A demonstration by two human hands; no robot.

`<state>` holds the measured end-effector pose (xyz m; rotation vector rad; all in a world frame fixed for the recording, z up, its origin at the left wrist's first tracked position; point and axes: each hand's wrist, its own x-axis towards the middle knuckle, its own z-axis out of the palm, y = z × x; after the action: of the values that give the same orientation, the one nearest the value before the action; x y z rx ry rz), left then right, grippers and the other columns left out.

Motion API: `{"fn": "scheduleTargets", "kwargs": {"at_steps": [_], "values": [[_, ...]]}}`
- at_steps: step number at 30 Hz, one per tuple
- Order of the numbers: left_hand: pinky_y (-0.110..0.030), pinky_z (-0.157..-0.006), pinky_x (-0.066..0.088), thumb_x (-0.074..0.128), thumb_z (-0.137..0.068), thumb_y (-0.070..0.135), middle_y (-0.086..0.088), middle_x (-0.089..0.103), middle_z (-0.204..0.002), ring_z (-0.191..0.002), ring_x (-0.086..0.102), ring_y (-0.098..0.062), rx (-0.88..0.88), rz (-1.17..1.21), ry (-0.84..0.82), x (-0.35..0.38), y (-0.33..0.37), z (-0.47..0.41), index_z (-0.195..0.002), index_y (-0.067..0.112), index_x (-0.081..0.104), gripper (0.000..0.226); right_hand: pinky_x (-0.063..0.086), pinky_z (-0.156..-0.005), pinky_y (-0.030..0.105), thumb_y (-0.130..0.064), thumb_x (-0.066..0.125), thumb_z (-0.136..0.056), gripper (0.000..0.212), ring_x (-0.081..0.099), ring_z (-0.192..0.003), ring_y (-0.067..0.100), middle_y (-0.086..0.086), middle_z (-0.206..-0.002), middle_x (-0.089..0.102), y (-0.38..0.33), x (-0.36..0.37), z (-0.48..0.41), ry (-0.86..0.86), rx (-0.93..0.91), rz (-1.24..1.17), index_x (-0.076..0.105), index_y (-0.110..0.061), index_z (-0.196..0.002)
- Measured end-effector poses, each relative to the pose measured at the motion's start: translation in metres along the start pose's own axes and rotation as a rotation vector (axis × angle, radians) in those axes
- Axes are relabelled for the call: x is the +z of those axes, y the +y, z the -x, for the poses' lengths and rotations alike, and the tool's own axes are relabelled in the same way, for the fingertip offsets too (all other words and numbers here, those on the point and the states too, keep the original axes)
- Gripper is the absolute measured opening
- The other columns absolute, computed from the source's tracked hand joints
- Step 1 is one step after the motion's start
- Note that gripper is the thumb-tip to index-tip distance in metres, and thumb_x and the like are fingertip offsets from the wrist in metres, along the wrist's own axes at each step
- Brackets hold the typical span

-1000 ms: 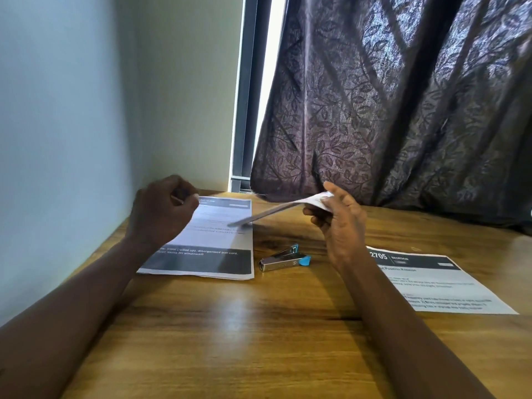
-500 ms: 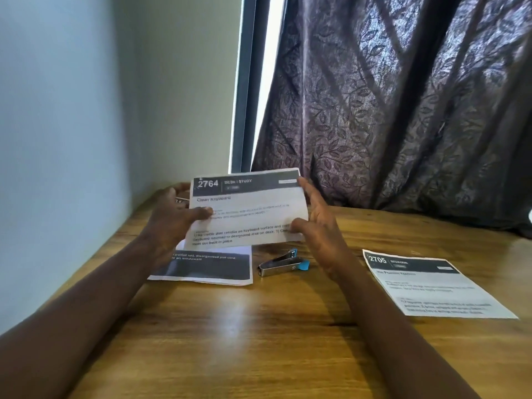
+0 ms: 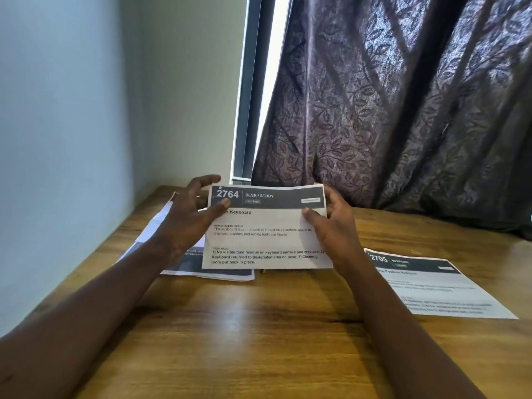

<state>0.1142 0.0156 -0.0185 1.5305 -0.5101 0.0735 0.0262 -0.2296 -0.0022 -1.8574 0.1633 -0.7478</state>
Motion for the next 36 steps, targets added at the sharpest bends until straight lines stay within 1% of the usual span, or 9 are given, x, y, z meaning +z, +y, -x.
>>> {"fn": "scheduleTargets", "kwargs": {"at_steps": [5, 9, 12, 14, 18, 21, 24, 30, 36], "values": [[-0.034, -0.066, 0.06, 0.069, -0.094, 0.011, -0.006, 0.081, -0.091, -0.078, 0.075, -0.019, 0.105, -0.091, -0.097, 0.009, 0.011, 0.008, -0.113, 0.019, 0.07, 0.02, 0.056, -0.082, 0.028, -0.007, 0.065, -0.091, 0.067, 0.063, -0.091, -0.001, -0.012, -0.114, 0.063, -0.009, -0.028, 0.013, 0.046, -0.16, 0.308, 0.041, -0.031, -0.149], [-0.023, -0.057, 0.053, 0.07, -0.094, 0.017, 0.004, 0.08, -0.085, -0.07, 0.07, -0.014, 0.232, -0.189, -0.165, 0.034, 0.019, 0.018, -0.105, 0.013, 0.075, 0.013, 0.051, -0.073, 0.022, -0.013, 0.061, -0.093, 0.062, 0.062, -0.087, 0.003, -0.011, -0.115, 0.062, -0.014, -0.061, 0.036, 0.17, -0.198, 0.466, 0.04, -0.03, -0.149], [-0.023, -0.06, 0.059, 0.073, -0.092, 0.015, 0.004, 0.08, -0.087, -0.076, 0.076, -0.012, 0.307, -0.22, -0.191, 0.058, 0.019, 0.031, -0.104, 0.012, 0.077, 0.012, 0.048, -0.097, 0.044, -0.021, 0.062, -0.091, 0.065, 0.057, -0.115, 0.022, 0.003, -0.132, 0.058, -0.01, -0.075, 0.057, 0.335, -0.226, 0.741, 0.035, -0.027, -0.151], [-0.028, -0.066, 0.064, 0.076, -0.09, 0.015, 0.007, 0.08, -0.09, -0.081, 0.078, -0.01, 0.339, -0.249, -0.184, 0.075, 0.015, 0.042, -0.1, 0.014, 0.077, 0.011, 0.034, -0.105, 0.042, -0.027, 0.063, -0.091, 0.065, 0.045, -0.127, 0.022, 0.004, -0.138, 0.051, -0.01, -0.075, 0.069, 0.371, -0.34, 0.867, 0.037, -0.025, -0.151], [-0.027, -0.063, 0.063, 0.081, -0.086, 0.018, 0.009, 0.08, -0.086, -0.076, 0.077, -0.006, 0.361, -0.238, -0.219, 0.097, 0.015, 0.059, -0.092, 0.015, 0.078, 0.007, 0.026, -0.117, 0.05, -0.045, 0.048, -0.096, 0.044, 0.036, -0.143, 0.017, -0.006, -0.14, 0.054, -0.012, -0.06, 0.074, 0.01, -0.563, 0.934, 0.057, -0.028, -0.136], [-0.028, -0.059, 0.063, 0.083, -0.084, 0.02, 0.007, 0.079, -0.08, -0.07, 0.077, -0.009, 0.33, -0.226, -0.206, 0.1, 0.016, 0.062, -0.089, 0.016, 0.079, 0.008, 0.04, -0.102, 0.053, -0.039, 0.047, -0.098, 0.029, 0.057, -0.111, 0.01, -0.014, -0.11, 0.068, -0.004, -0.051, 0.07, -0.186, -0.492, 0.761, 0.068, -0.029, -0.116], [-0.03, -0.056, 0.061, 0.084, -0.082, 0.021, 0.005, 0.079, -0.077, -0.068, 0.077, -0.011, 0.259, -0.226, -0.221, 0.098, 0.014, 0.06, -0.084, 0.016, 0.078, 0.008, 0.048, -0.088, 0.05, -0.032, 0.053, -0.099, 0.017, 0.06, -0.093, 0.008, -0.015, -0.097, 0.068, 0.014, -0.051, 0.067, -0.209, -0.493, 0.601, 0.068, -0.028, -0.107], [-0.023, -0.056, 0.054, 0.077, -0.09, 0.022, 0.007, 0.079, -0.077, -0.066, 0.073, -0.01, 0.191, -0.216, -0.274, 0.095, 0.01, 0.054, -0.089, 0.021, 0.082, 0.005, 0.047, -0.083, 0.043, -0.029, 0.05, -0.099, 0.017, 0.055, -0.093, 0.014, -0.007, -0.099, 0.067, 0.029, -0.054, 0.067, -0.154, -0.635, 0.798, 0.064, -0.025, -0.107], [-0.023, -0.069, 0.055, 0.075, -0.09, 0.033, 0.021, 0.075, -0.08, -0.076, 0.069, -0.001, 0.316, -0.515, -0.056, 0.083, 0.011, 0.046, -0.091, 0.031, 0.079, 0.005, 0.046, -0.084, 0.041, -0.028, 0.051, -0.098, 0.014, 0.053, -0.092, 0.014, -0.006, -0.097, 0.063, 0.033, -0.054, 0.066, -0.139, -0.591, 0.833, 0.064, -0.022, -0.102]]}}
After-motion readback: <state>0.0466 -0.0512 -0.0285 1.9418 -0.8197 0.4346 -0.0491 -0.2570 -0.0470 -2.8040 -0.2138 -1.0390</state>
